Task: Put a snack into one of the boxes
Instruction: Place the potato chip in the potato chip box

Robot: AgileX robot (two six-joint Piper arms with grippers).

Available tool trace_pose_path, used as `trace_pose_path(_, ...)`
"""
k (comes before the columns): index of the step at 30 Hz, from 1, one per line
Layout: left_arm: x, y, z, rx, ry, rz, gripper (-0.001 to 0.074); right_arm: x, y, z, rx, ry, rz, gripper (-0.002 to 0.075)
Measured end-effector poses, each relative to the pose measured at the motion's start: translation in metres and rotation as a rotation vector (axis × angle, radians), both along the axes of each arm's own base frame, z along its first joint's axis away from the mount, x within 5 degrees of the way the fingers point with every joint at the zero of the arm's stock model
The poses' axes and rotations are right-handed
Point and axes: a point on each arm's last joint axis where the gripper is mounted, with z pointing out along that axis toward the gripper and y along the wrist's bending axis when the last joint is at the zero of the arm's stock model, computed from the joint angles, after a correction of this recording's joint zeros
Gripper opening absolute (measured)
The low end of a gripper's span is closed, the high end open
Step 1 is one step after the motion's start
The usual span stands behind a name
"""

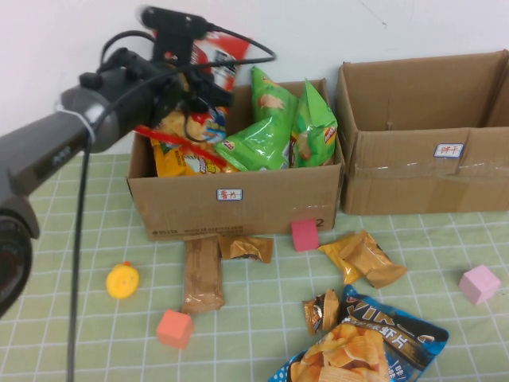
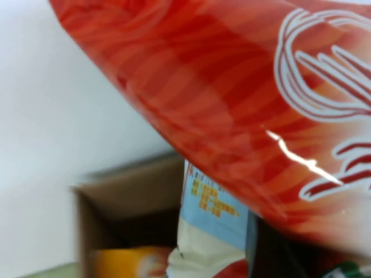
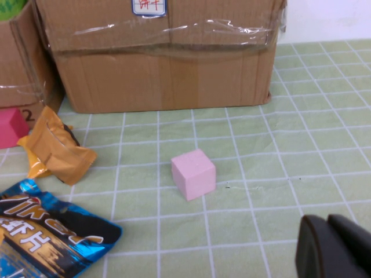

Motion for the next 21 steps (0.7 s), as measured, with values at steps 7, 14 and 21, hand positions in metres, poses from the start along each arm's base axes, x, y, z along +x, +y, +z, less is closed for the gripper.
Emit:
trace_pose_path(7,-0.018,-0.035,-0.010,-0.034,0.128,-0.103,0.0307,0.000,0.000,0.000,0.000,-0.004,0.000,-0.0002)
trace_pose_path(14,-0.024,-0.041,-0.012,-0.028,0.191,-0.185,0.0461,0.000,0.000,0.000,0.000,-0.006,0.000,-0.0002)
trace_pose_path(21,-0.043,-0.035,0.028,0.081,0.168,-0.211,0.0649,0.000,0.000,0.000,0.000,-0.006,0.000,-0.0002)
